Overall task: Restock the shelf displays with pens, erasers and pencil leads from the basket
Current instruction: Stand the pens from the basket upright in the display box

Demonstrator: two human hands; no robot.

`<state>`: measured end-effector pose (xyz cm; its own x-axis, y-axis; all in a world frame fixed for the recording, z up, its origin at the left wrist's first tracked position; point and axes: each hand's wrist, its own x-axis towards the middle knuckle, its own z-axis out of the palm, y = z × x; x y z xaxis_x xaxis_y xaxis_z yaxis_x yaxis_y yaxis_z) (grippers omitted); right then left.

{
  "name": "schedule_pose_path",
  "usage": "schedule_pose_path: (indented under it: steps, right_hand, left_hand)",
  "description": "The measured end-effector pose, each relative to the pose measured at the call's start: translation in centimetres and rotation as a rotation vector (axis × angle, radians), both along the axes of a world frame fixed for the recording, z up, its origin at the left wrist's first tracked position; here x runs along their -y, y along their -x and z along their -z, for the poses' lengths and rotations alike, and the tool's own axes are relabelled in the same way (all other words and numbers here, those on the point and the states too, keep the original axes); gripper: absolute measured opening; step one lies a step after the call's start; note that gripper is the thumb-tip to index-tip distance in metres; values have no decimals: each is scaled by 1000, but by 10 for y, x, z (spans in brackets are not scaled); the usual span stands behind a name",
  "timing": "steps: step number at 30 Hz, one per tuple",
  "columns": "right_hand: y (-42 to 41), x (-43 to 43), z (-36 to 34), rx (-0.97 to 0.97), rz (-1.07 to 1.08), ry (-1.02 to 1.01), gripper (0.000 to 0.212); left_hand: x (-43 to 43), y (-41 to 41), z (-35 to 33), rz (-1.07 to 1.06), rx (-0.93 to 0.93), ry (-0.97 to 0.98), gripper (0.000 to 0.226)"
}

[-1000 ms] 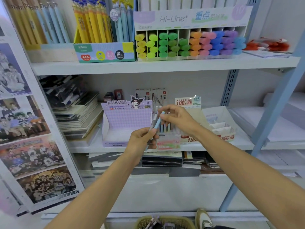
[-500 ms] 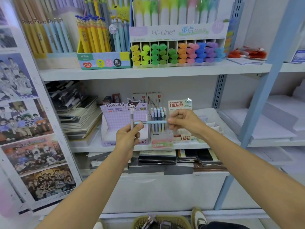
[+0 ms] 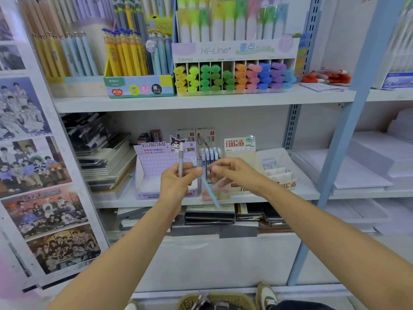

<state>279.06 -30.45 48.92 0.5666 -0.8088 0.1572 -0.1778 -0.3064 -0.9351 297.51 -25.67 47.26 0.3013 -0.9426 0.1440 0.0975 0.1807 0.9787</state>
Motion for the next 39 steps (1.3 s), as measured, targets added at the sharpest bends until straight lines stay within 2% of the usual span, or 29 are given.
schedule_pose_path:
  steps: [3,7,10,14,17,21,26,34,36,39]
  right_hand:
    - [-11,1,-16,127,114,63,25]
    - [-18,5,-26,24,83,116,20]
    - [-16,12,-25,31,120,141,17]
    - [-4,33,-26,119,351,205,16]
    - [5,56,-23,208,531,263,11]
    - [6,78,-4,122,611,318,8]
    - [1,87,22,-58,603,431,14]
    - [4,91,9,-216,386,437,16]
    - [3,92,12,-210,425,431,18]
    - [-1,93,21,-224,531,527,14]
  left_hand:
    - [0,8,-1,60,68,52,19]
    - [2,15,2,117,107,90,16]
    - [3,16,0,118,111,54,15]
    - [10,15,1,170,2,-69,20]
    - [12,11,6,185,34,-71,29]
    - [16,3,14,180,54,-45,27]
    - [27,0,23,151,52,-133,23]
    - [37,-2,35,210,63,-91,21]
    - [38,-1,36,214,65,-96,23]
    - [37,-2,36,220,45,-101,23]
